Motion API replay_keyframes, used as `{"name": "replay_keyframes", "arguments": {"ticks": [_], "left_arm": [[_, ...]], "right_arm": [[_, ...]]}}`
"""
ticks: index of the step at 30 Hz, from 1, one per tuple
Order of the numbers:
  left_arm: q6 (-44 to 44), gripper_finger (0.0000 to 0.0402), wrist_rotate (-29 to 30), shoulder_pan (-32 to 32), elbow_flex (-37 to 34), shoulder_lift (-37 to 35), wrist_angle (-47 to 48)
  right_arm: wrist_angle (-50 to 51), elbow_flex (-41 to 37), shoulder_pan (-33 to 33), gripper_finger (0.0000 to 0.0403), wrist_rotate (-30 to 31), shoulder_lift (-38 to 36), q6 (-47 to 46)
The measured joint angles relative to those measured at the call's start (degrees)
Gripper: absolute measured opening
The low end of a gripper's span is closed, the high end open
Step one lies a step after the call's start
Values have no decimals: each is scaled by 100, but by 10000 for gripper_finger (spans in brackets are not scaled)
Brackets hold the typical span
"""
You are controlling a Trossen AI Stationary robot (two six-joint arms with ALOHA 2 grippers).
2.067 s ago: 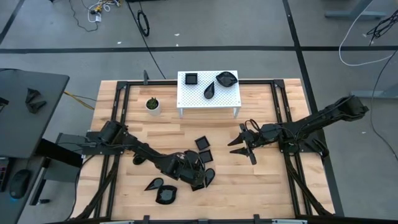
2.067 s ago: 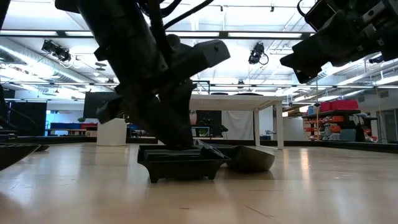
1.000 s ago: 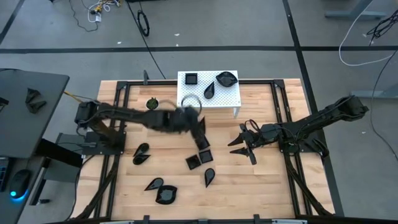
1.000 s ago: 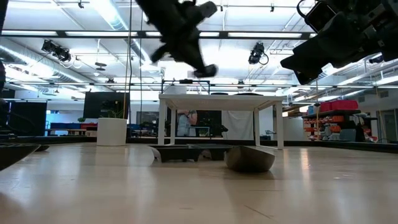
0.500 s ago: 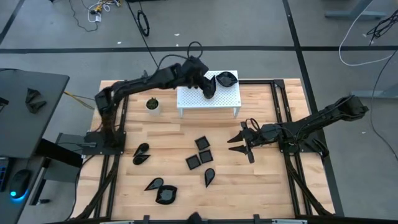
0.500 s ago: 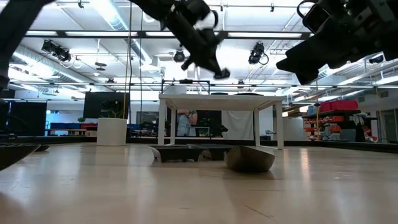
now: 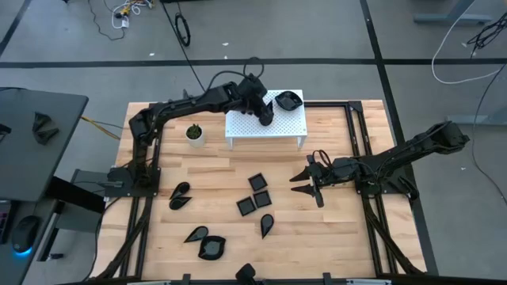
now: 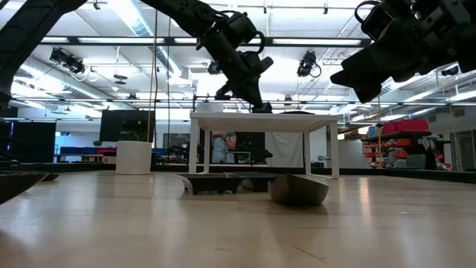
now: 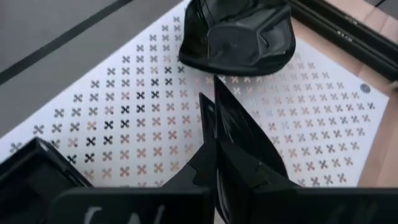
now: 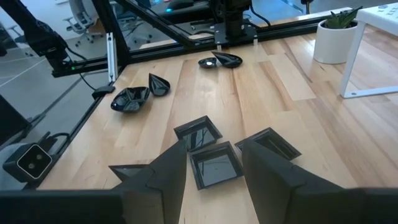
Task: Pick & Place Mini shaped plates
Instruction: Stack the black plate on top of the black plate on the shelf
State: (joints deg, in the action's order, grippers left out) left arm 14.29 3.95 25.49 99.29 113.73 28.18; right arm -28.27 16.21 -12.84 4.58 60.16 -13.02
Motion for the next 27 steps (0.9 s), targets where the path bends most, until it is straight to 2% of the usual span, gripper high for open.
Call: {"name": "replay_keyframes", "arguments": {"ticks": [10, 19, 23, 27], "left_arm": [[2, 31, 31, 0, 0, -2, 91], [28, 109, -75, -1, -1, -198, 204], [25, 113, -75, -139, 2, -325, 837], [8, 91, 229, -416, 3, -427, 1637]], "right_arm": [[0, 0, 0, 157, 2, 0, 0], [0, 0, 0, 157, 0, 0, 0], [2, 0, 0, 157, 1, -1, 0], [-2, 0, 0, 157, 4, -2, 0]]}}
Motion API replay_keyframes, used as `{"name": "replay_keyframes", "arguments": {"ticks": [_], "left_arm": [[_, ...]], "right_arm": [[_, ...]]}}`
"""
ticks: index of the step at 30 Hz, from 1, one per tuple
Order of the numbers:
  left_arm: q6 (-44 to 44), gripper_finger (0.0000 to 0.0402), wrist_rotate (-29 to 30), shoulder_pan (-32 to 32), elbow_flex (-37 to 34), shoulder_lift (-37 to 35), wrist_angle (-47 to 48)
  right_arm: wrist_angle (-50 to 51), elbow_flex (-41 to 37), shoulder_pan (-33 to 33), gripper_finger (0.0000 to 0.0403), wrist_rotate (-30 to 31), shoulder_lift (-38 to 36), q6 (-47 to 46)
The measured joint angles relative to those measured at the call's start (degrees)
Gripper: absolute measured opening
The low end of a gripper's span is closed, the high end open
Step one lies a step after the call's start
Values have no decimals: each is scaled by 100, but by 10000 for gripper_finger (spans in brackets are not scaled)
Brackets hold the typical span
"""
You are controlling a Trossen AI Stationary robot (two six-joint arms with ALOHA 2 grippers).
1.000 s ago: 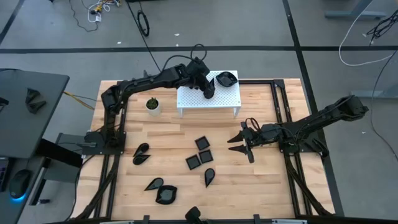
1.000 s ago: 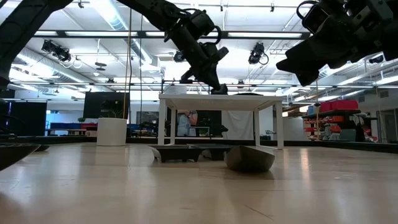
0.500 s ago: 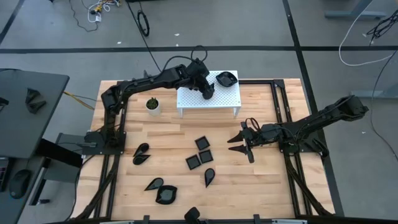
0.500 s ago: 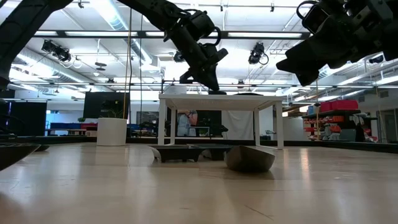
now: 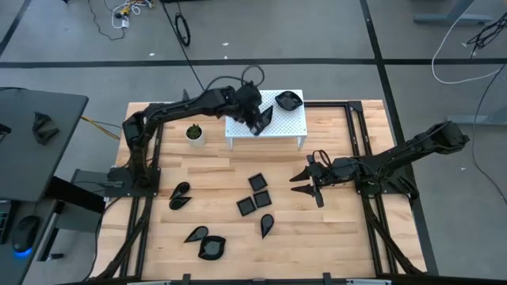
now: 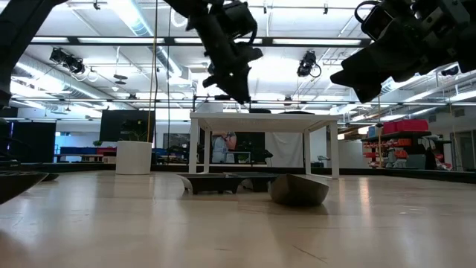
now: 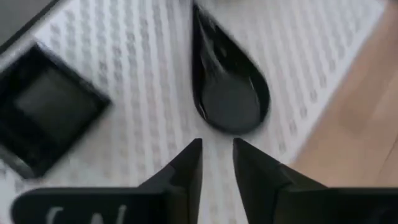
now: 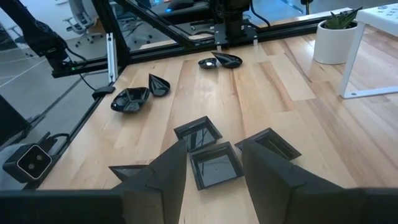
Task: Pick & Place Mini shaped plates
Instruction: Stack the black plate on top of the black plate on the shelf
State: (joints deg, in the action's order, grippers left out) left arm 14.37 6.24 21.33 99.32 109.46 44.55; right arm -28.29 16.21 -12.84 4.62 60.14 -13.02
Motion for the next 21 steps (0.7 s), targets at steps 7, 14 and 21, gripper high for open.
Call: {"name": "replay_keyframes", "arguments": {"ticks": [7, 14, 21], "left_arm": [[346, 44, 970, -903, -12, -19, 1409], [1288, 24, 2436, -2773, -384, -210, 1410], [3646, 37, 3008, -4144, -2029, -198, -71]], "right_arm": [[4, 0, -4, 157, 4, 0, -19], [56, 0, -4, 157, 4, 0, -46], [45, 0, -2, 157, 0, 0, -44]]}}
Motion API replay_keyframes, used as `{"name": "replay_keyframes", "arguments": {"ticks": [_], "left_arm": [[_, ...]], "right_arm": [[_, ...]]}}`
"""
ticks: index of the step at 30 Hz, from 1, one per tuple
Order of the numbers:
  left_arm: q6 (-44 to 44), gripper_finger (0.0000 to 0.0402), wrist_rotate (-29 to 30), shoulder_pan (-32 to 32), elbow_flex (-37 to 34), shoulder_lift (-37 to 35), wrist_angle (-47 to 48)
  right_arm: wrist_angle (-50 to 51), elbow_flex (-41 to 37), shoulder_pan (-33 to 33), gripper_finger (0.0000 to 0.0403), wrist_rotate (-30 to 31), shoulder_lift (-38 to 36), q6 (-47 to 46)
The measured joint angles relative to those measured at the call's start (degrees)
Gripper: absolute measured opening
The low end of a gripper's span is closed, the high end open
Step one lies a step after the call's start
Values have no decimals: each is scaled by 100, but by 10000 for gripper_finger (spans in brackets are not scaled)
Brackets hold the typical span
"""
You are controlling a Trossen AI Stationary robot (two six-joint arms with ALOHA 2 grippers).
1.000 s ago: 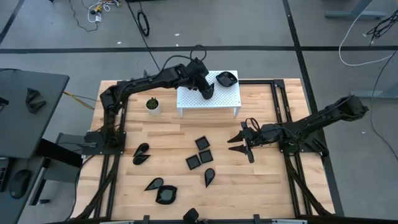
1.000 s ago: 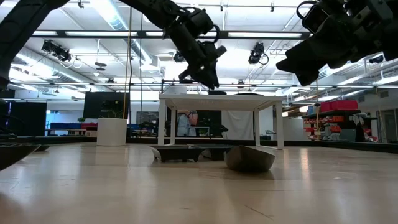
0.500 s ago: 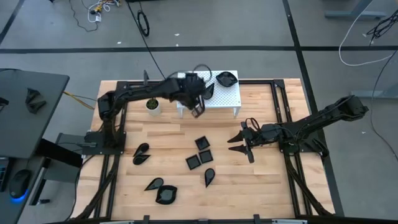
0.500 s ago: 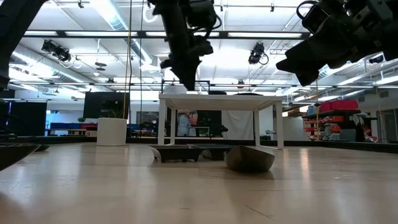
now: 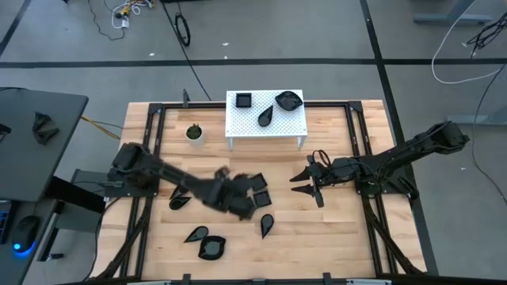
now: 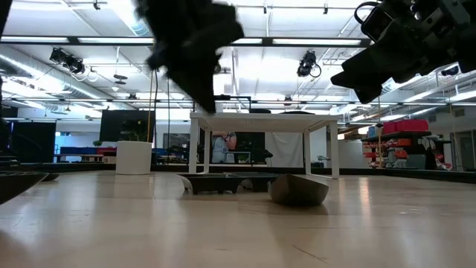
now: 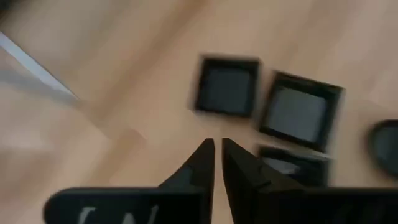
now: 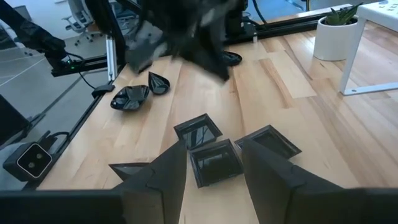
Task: Pick & Place Mini shaped plates
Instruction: Stack the black plate on top of the black plate on the shelf
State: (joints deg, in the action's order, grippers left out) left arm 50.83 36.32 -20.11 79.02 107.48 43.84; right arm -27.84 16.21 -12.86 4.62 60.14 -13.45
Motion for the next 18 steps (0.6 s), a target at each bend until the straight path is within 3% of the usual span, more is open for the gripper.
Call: {"name": "replay_keyframes", "arguments": {"ticks": [5, 11, 18], "left_arm": [[1199, 84, -42, -76, -1489, 7, -2255], [1464, 159, -254, 431, -2585, 4, -4756], [1321, 178, -1058, 969, -2689, 85, -5321]], "right_arm": [[-111, 0, 0, 157, 11, 0, 42], [-291, 0, 0, 157, 30, 0, 66], [-297, 0, 0, 157, 103, 0, 66]]}}
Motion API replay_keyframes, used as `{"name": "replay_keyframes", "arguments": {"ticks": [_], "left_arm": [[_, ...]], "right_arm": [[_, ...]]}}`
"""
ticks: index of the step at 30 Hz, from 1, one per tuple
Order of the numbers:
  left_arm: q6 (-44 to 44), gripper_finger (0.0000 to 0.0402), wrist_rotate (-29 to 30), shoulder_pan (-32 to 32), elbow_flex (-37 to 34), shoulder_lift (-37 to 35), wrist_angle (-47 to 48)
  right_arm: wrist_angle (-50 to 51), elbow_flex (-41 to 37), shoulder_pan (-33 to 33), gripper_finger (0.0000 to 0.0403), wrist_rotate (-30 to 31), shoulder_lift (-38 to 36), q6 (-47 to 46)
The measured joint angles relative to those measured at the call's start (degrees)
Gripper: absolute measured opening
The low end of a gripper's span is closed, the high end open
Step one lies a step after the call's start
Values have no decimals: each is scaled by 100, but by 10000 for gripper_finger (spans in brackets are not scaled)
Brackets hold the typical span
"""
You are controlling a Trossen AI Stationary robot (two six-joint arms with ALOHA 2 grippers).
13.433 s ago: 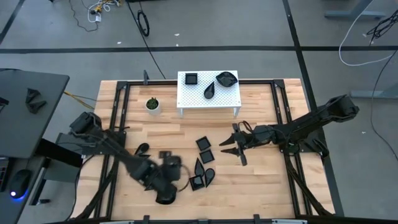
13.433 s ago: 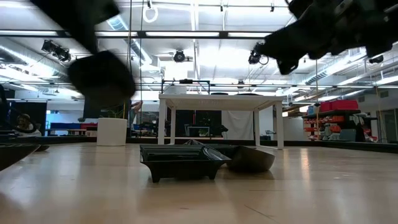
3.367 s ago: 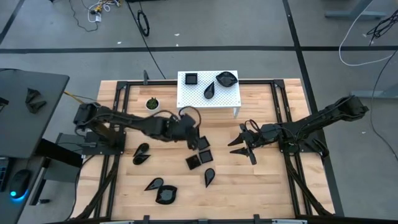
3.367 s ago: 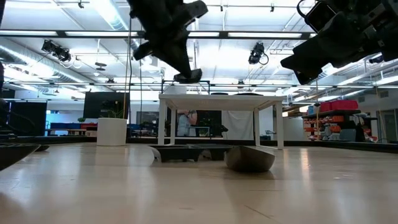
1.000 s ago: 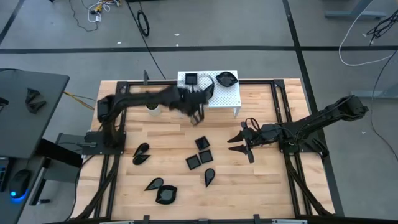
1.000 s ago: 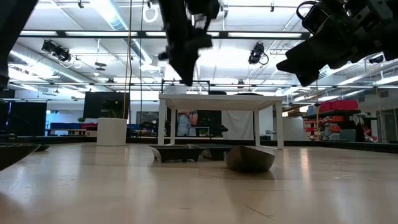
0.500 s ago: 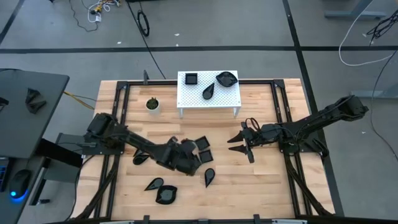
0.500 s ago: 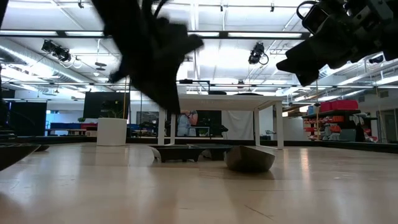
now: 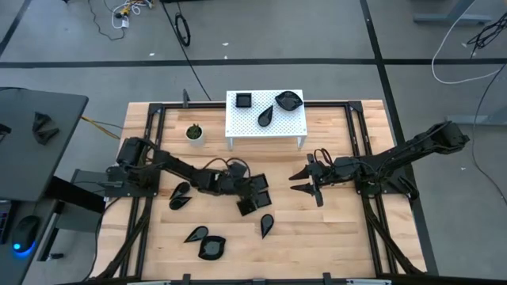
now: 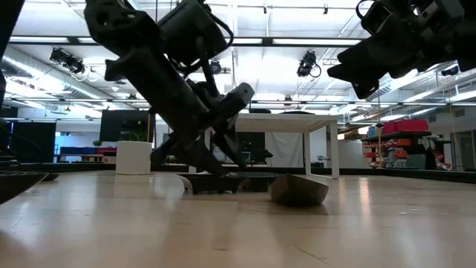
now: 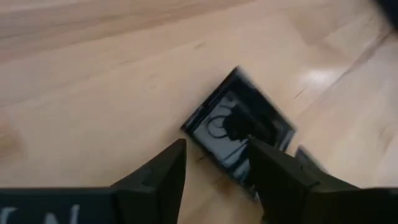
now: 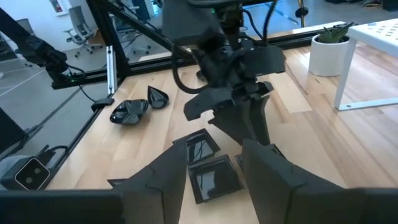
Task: Pick & Place Mini shaped plates
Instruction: Stack the black plate on top of the black plate on the shelf
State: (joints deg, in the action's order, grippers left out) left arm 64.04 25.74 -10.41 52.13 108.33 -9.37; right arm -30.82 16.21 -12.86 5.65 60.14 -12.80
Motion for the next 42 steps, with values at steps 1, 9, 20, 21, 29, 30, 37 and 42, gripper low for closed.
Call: {"name": "replay_keyframes", "arguments": {"ticks": [1, 9, 20, 21, 29, 30, 37, 42], "left_arm": [[-41, 174, -79, 34, 8, 34, -77], [-171, 130, -160, 63, 2, 44, -16], [-354, 51, -316, 267, 3, 44, -7], [-385, 43, -315, 292, 3, 43, -9], [-873, 7, -291, 323, 3, -370, 12], [-921, 8, -298, 323, 3, -449, 31], [-1220, 4, -541, 323, 3, -939, 234], [-1513, 3, -737, 323, 1, -1475, 346]], "right_arm": [[3, 0, 0, 157, 0, 0, 0], [6, 0, 1, 157, 0, 0, 2], [12, 0, 2, 157, 2, 0, 18], [14, 0, 0, 157, 0, 0, 17], [42, 0, 0, 157, 2, 0, 22], [40, 0, 0, 157, 0, 0, 22], [62, 0, 0, 157, 0, 0, 23], [88, 0, 0, 157, 0, 0, 24]]}}
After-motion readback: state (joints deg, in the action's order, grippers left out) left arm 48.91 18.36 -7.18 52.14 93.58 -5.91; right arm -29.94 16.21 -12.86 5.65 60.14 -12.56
